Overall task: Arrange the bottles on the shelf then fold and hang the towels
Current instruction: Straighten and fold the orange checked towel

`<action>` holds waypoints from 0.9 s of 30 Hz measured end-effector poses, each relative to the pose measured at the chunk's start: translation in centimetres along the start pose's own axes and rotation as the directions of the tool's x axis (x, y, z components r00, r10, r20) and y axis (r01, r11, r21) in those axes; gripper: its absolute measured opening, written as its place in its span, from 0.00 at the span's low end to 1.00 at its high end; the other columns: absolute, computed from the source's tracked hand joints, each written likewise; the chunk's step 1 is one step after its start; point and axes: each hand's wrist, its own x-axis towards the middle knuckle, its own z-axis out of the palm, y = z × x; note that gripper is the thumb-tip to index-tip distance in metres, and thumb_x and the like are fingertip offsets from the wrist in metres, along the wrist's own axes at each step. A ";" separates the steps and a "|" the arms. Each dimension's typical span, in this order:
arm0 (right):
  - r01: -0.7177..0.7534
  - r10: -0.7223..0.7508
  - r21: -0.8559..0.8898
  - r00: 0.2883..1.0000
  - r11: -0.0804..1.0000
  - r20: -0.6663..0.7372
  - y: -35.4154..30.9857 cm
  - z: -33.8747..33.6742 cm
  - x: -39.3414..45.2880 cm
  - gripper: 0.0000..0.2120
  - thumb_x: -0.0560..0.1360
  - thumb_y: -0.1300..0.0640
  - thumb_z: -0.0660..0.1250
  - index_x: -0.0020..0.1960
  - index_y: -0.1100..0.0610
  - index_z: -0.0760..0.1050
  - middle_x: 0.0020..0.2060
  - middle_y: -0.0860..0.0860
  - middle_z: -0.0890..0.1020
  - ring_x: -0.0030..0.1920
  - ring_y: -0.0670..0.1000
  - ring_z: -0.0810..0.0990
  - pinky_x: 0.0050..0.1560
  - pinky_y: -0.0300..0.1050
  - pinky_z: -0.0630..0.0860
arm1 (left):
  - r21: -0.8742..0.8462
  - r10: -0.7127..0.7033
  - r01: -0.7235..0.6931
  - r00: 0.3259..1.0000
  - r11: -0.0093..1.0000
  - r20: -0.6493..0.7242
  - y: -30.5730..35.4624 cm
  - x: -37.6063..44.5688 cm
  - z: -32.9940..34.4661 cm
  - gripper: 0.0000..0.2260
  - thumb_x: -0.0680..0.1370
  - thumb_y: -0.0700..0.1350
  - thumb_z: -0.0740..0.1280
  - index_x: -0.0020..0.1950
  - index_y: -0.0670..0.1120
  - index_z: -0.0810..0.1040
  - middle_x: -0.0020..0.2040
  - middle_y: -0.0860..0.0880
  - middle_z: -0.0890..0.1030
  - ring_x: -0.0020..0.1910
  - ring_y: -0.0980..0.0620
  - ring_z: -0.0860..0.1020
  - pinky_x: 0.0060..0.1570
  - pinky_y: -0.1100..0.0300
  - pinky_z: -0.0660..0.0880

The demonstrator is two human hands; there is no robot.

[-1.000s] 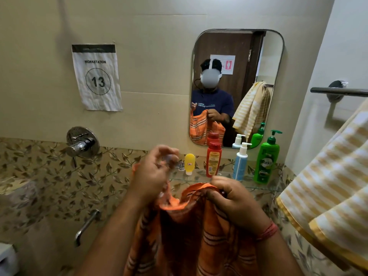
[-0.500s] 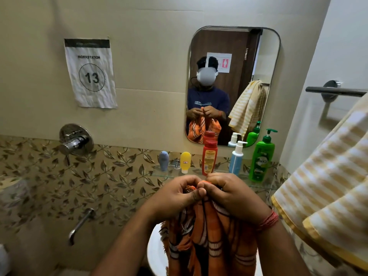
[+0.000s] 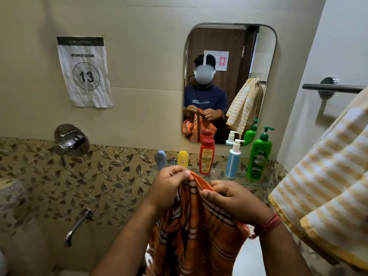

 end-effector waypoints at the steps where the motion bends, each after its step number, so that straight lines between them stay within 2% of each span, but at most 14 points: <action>1: -0.027 0.027 0.015 1.000 1.000 0.007 0.5 0.0 -0.2 0.34 0.71 0.25 0.57 0.46 0.54 0.84 0.46 0.50 0.81 0.47 0.51 0.81 0.51 0.58 0.79 | -0.042 -0.029 0.025 0.995 0.999 -0.099 0.1 0.2 -0.2 0.13 0.82 0.42 0.62 0.42 0.38 0.81 0.37 0.44 0.82 0.41 0.50 0.81 0.46 0.55 0.76; 3: -0.064 0.064 0.082 0.998 0.995 0.009 1.6 0.0 -0.7 0.33 0.69 0.25 0.61 0.44 0.54 0.84 0.47 0.47 0.81 0.48 0.51 0.82 0.51 0.57 0.80 | -0.137 -0.089 0.055 0.962 0.989 -0.257 0.2 0.7 -1.0 0.13 0.81 0.40 0.62 0.40 0.38 0.81 0.37 0.41 0.83 0.38 0.49 0.81 0.43 0.55 0.77; 6: -0.105 0.109 0.143 0.994 0.984 -0.016 3.1 0.0 -1.1 0.29 0.68 0.27 0.64 0.45 0.52 0.85 0.49 0.49 0.80 0.50 0.50 0.81 0.52 0.55 0.81 | -0.258 -0.131 0.028 0.912 0.966 -0.390 0.5 1.2 -2.0 0.14 0.80 0.37 0.62 0.35 0.43 0.81 0.33 0.45 0.82 0.33 0.51 0.80 0.34 0.62 0.76; 9: -0.103 0.111 0.098 0.991 0.990 -0.077 3.7 -0.3 -1.3 0.28 0.68 0.26 0.62 0.48 0.48 0.84 0.48 0.49 0.78 0.49 0.48 0.80 0.50 0.51 0.81 | -0.288 -0.141 0.002 0.875 0.958 -0.464 0.7 1.5 -2.6 0.15 0.79 0.36 0.62 0.35 0.45 0.82 0.30 0.50 0.82 0.28 0.56 0.79 0.27 0.68 0.74; 12: -0.059 0.054 -0.017 0.974 0.998 -0.218 3.5 -0.9 -1.2 0.32 0.69 0.24 0.56 0.46 0.50 0.82 0.43 0.48 0.77 0.43 0.45 0.78 0.44 0.47 0.80 | -0.259 -0.135 0.005 0.864 0.966 -0.484 0.5 1.6 -2.8 0.14 0.80 0.36 0.62 0.37 0.45 0.83 0.29 0.52 0.83 0.27 0.59 0.80 0.26 0.69 0.73; 15: 0.034 -0.036 -0.011 0.913 0.999 -0.405 2.8 -1.3 -1.1 0.27 0.74 0.32 0.58 0.41 0.54 0.80 0.37 0.48 0.78 0.40 0.47 0.78 0.39 0.42 0.77 | -0.184 -0.112 0.023 0.865 0.983 -0.490 0.1 1.7 -3.0 0.14 0.80 0.38 0.64 0.37 0.46 0.83 0.30 0.52 0.84 0.30 0.59 0.81 0.29 0.68 0.75; 18: 0.154 0.005 0.292 0.878 0.944 -0.478 1.9 -1.6 -1.4 0.14 0.74 0.48 0.69 0.41 0.60 0.78 0.37 0.57 0.81 0.39 0.52 0.82 0.38 0.43 0.80 | -0.110 -0.092 0.044 0.871 0.993 -0.483 -0.3 1.8 -3.5 0.13 0.81 0.40 0.64 0.40 0.45 0.84 0.35 0.50 0.84 0.37 0.53 0.82 0.36 0.61 0.75; 21: 0.235 0.021 0.435 0.861 0.870 -0.508 1.3 -1.8 -1.5 0.03 0.73 0.64 0.69 0.45 0.61 0.76 0.38 0.57 0.81 0.41 0.51 0.83 0.40 0.44 0.83 | -0.098 -0.098 0.058 0.872 0.993 -0.480 -0.4 1.8 -3.8 0.12 0.81 0.42 0.64 0.42 0.45 0.84 0.39 0.46 0.86 0.41 0.49 0.83 0.42 0.57 0.77; 23: 0.258 0.023 0.449 0.848 0.856 -0.530 1.3 -1.8 -1.4 0.07 0.74 0.69 0.68 0.48 0.59 0.76 0.39 0.53 0.80 0.44 0.51 0.82 0.43 0.43 0.82 | -0.091 -0.100 0.064 0.873 0.994 -0.477 -0.5 2.0 -3.9 0.12 0.81 0.42 0.64 0.42 0.45 0.84 0.40 0.46 0.86 0.43 0.48 0.83 0.45 0.55 0.78; 27: 0.294 0.040 0.467 0.812 0.834 -0.582 0.9 -1.7 -1.2 0.12 0.74 0.66 0.68 0.50 0.51 0.80 0.41 0.52 0.80 0.47 0.51 0.82 0.48 0.44 0.82 | -0.064 -0.115 0.097 0.883 0.993 -0.456 -1.3 2.3 -3.9 0.11 0.81 0.43 0.65 0.43 0.46 0.85 0.40 0.48 0.86 0.46 0.46 0.84 0.49 0.51 0.80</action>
